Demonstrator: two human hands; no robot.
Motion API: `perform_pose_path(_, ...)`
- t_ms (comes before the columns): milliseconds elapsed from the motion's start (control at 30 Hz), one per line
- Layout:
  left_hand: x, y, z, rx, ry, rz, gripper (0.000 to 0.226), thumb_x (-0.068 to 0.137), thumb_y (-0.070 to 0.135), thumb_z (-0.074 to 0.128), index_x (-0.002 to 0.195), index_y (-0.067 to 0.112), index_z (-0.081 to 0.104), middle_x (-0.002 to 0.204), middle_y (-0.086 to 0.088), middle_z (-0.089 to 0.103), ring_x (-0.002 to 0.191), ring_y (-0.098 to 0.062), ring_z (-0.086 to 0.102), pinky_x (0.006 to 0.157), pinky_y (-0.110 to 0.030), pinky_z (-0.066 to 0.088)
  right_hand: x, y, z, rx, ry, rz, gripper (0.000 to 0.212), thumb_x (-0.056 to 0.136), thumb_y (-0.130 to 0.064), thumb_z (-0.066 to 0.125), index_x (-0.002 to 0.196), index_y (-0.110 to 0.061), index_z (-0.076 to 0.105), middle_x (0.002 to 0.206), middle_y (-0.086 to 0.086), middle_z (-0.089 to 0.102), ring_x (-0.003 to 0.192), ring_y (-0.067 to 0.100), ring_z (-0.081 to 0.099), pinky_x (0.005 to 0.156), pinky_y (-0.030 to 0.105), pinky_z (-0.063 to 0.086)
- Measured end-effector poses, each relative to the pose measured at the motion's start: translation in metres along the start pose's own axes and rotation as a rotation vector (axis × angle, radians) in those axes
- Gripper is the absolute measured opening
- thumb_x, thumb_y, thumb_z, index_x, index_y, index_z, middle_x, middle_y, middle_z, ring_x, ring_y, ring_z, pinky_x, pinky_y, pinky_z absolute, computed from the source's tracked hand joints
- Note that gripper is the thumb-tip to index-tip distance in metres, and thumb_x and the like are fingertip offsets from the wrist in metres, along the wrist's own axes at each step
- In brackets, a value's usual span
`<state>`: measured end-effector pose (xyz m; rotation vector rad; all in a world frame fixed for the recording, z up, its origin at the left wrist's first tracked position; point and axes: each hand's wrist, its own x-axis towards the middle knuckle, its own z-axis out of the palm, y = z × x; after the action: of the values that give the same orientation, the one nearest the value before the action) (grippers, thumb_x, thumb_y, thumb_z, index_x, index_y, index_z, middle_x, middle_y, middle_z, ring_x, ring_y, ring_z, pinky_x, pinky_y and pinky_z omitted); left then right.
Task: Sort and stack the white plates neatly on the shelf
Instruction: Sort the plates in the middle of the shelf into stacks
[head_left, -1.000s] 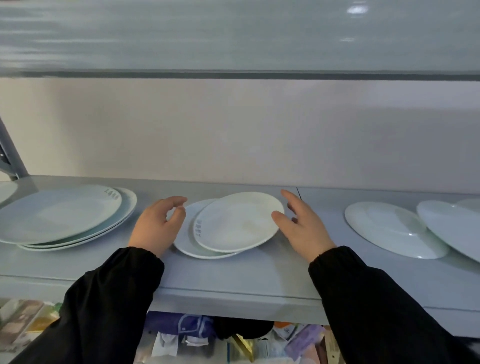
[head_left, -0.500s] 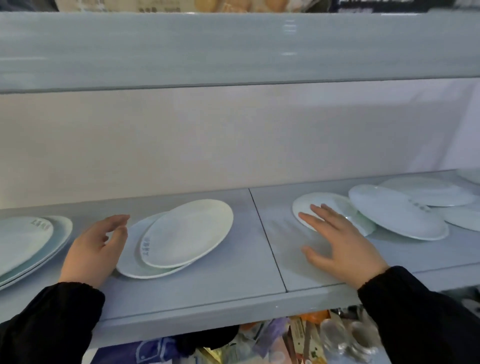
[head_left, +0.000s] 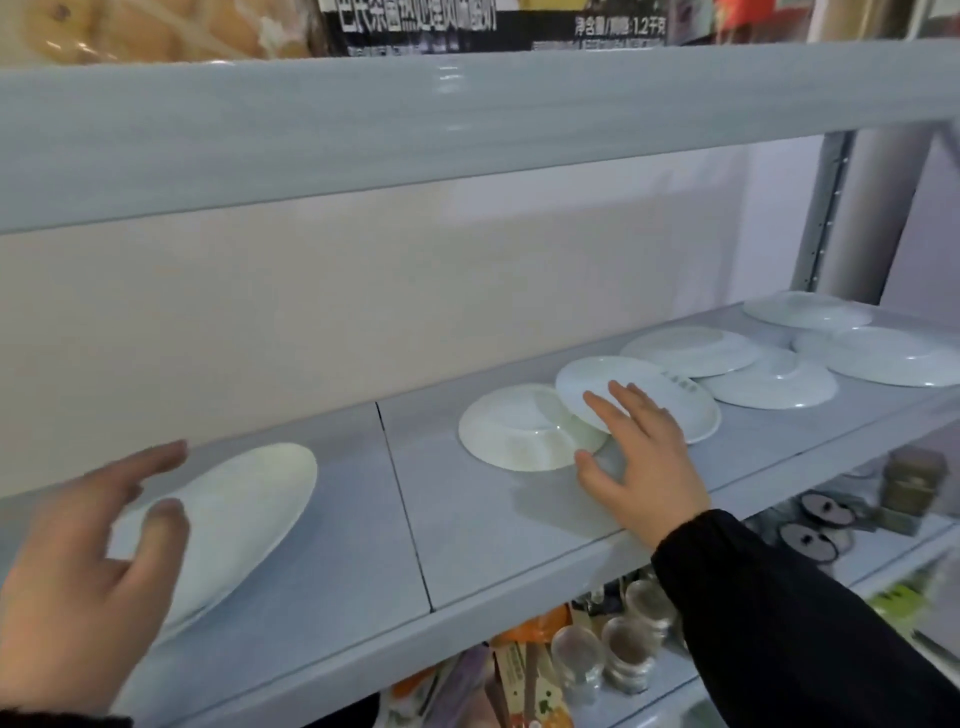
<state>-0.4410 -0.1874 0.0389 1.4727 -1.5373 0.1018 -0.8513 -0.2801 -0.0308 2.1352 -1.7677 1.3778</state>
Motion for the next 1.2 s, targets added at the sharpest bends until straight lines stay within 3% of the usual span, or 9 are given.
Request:
perform_pose_path(100,0.001,0.075,0.052,-0.068,-0.11,0.212,0.043,0.083,0.039,0.046,0.123,0.031,0.06,0.122,0.02,0.058,0.108,-0.001,0.054,0.085,-0.023,0.043,0.0,0.004,0.0,-0.029,0.027,0.044,0.068,0.082,-0.058,0.043,0.145,-0.031,0.041,0.157,-0.001,0.031,0.148,0.015,0.015,0.119,0.052,0.012)
perform_pose_path(233,0.003,0.109,0.134,-0.003,-0.428,0.43,0.052,0.085,0.038,0.049,0.136,0.028,0.051,0.128,0.009,0.055,0.121,-0.004,0.043,0.103,-0.002,0.017,0.001,0.012,-0.009,-0.062,0.052,0.175,0.077,0.079,-0.063,0.039,0.149,-0.033,0.03,0.16,-0.001,0.024,0.149,0.014,0.008,0.121,0.046,0.004)
perform_pose_path(400,0.016,0.133,0.214,0.091,-0.583,0.581,0.059,0.091,0.028,0.05,0.148,0.025,0.036,0.145,0.004,0.043,0.136,-0.014,0.032,0.114,-0.028,0.026,0.006,0.016,-0.007,-0.081,0.003,0.215,0.086,0.077,-0.069,0.036,0.153,-0.034,0.015,0.163,0.001,0.014,0.15,0.015,0.001,0.12,0.044,0.0)
perform_pose_path(633,0.03,0.161,0.286,0.212,-0.674,0.66,0.063,0.096,0.023,0.046,0.154,0.021,0.022,0.159,0.0,0.027,0.15,-0.02,0.007,0.12,-0.032,0.005,0.006,0.017,-0.007,-0.077,-0.037,0.205,0.086,0.08,-0.07,0.039,0.153,-0.039,0.005,0.164,-0.002,0.007,0.149,0.012,-0.006,0.12,0.043,-0.003)
perform_pose_path(733,0.034,0.173,0.305,0.318,-0.75,0.709,0.058,0.098,0.026,0.041,0.153,0.023,0.025,0.157,0.001,0.032,0.15,-0.018,0.012,0.121,-0.034,0.002,0.006,0.016,-0.009,-0.074,-0.064,0.209,0.087,0.079,-0.071,0.038,0.153,-0.04,0.003,0.164,-0.003,0.005,0.149,0.011,-0.008,0.12,0.042,-0.005)
perform_pose_path(800,0.039,0.179,0.312,0.431,-0.758,0.772,0.051,0.096,0.026,0.041,0.147,0.022,0.037,0.149,0.0,0.044,0.144,-0.018,0.028,0.121,-0.036,0.006,0.007,0.017,-0.01,-0.073,-0.072,0.215,0.088,0.078,-0.071,0.036,0.153,-0.04,0.003,0.164,-0.004,0.004,0.149,0.01,-0.008,0.12,0.043,-0.004)
perform_pose_path(900,0.043,0.189,0.309,0.522,-0.784,0.764,0.039,0.094,0.023,0.044,0.133,0.018,0.05,0.127,-0.002,0.06,0.121,-0.022,0.053,0.116,-0.036,0.026,0.008,0.019,-0.011,-0.073,-0.078,0.214,0.088,0.078,-0.072,0.035,0.153,-0.04,0.003,0.164,-0.003,0.003,0.149,0.009,-0.01,0.119,0.041,-0.007)
perform_pose_path(1000,0.044,0.185,0.292,0.459,-0.708,0.764,0.022,0.092,0.015,0.046,0.11,0.017,0.057,0.102,0.0,0.063,0.094,-0.023,0.057,0.095,-0.037,0.045,0.007,0.02,-0.01,-0.063,-0.053,0.191,0.085,0.081,-0.071,0.036,0.153,-0.039,0.003,0.164,-0.002,0.003,0.148,0.008,-0.009,0.12,0.039,-0.006)
perform_pose_path(1200,0.057,0.138,0.24,0.526,-0.538,0.746,0.039,0.084,0.001,0.046,0.117,0.02,0.052,0.105,0.001,0.062,0.093,-0.025,0.057,0.069,-0.036,0.045,0.005,0.019,-0.012,-0.048,-0.032,0.148,0.089,0.081,-0.071,0.038,0.154,-0.037,0.001,0.164,0.002,0.004,0.15,0.013,-0.004,0.121,0.045,0.009)
